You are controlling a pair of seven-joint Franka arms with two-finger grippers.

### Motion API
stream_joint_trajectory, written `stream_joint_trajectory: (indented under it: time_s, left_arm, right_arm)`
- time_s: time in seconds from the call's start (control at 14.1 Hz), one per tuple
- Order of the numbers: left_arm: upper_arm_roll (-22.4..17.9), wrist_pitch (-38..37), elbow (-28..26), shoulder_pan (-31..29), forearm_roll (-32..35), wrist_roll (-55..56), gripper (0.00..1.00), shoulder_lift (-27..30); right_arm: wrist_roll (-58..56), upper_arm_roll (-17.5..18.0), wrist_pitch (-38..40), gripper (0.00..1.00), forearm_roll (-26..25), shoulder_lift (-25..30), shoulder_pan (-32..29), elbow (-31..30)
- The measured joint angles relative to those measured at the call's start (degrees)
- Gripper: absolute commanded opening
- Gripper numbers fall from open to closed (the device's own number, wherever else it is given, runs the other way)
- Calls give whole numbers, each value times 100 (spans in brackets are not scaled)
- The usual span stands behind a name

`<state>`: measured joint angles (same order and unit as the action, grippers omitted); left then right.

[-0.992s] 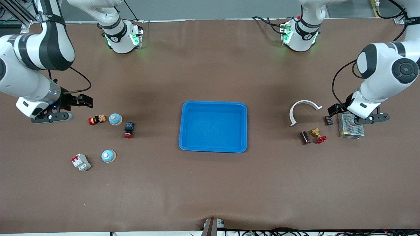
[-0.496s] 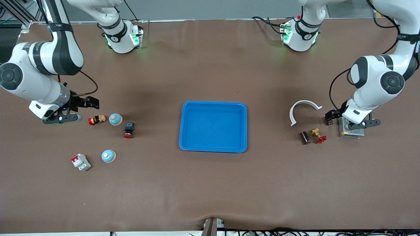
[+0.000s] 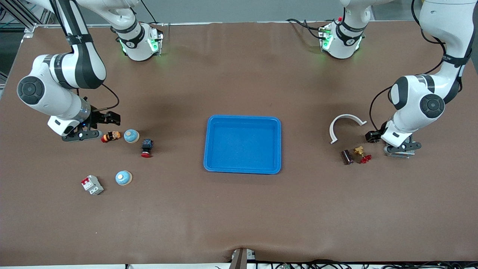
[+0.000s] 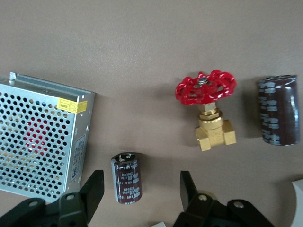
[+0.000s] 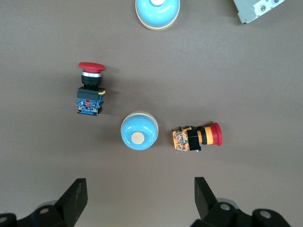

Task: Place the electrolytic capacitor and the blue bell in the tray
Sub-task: 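Grasp the small capacitor with the left gripper while the right gripper grasps the bell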

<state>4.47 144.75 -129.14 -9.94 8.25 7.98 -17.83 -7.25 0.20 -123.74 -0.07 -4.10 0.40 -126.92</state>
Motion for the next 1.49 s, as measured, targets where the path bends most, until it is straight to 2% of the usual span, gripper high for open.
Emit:
stream_joint_trajectory:
  time_s: [0.5, 0.85, 0.92, 1.21, 1.49]
  left_arm:
    - [-6, 3, 0, -207, 7, 8, 63, -235]
    - [0, 4, 0, -207, 9, 185, 53, -368]
    - [1, 4, 0, -206, 9, 203, 48, -377]
    - [2, 2, 0, -206, 10, 213, 0, -405]
    - [36, -106, 42, -190, 13, 265, 0, -386]
  right_arm:
    - [-246, -9, -635, 100, 0, -369, 27, -165]
    - [-317, -14, -999, 100, 0, -652, 26, -257]
    - [-320, -14, -1034, 100, 0, -686, 26, -266]
    - [-334, -13, -1256, 100, 0, -794, 26, -347]
    - [-339, -7, -1429, 100, 0, -942, 32, -402]
